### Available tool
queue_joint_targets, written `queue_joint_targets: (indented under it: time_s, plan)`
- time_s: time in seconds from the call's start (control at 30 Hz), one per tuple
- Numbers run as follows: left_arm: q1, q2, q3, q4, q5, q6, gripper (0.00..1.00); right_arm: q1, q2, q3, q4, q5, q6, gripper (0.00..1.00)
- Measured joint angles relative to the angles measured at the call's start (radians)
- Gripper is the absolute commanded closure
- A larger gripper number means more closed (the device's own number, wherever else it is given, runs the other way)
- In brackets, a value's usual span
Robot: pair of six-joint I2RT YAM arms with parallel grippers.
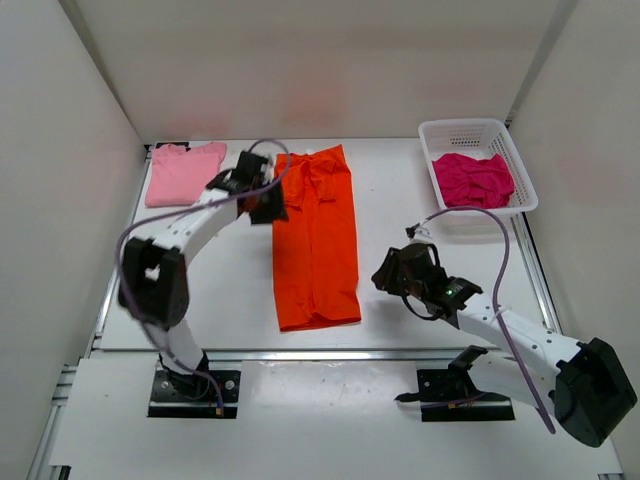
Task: Fold and stack the t-shirts
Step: Rotate the tshirt 90 degrees, then grab the bottom of the folded rectangular tshirt with both arms
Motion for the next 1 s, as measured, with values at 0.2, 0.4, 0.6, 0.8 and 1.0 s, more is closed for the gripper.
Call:
queue_joint_targets:
  time_s: [0.2,0.4,0.6,0.8,1.0]
  plan:
    - [-0.072,-0.429,-0.563,0.082,-0.036,-0.035,0.44,0.013,0.052,-0.024,-0.019,-0.069,-0.046,0.51]
    - [-0.138,-0.677,-0.828,0.122,-0.029,-0.096,0.43,0.003,0.108,-0.024,-0.027,-0.182,-0.071,0.50]
    - [-0.142,-0.768,-0.940,0.169,0.006,-0.158,0.38,0.049,0.172,-0.024,-0.014,-0.238,-0.058,0.50]
    - [-0.235,-0.779,-1.038,0.257,0.036,-0.255,0.41,0.089,0.222,-0.024,0.009,-0.271,-0.035,0.50]
    - [-0.291,-0.815,-1.106,0.307,0.056,-0.341,0.42,0.102,0.226,-0.034,0.050,-0.293,-0.006,0.51]
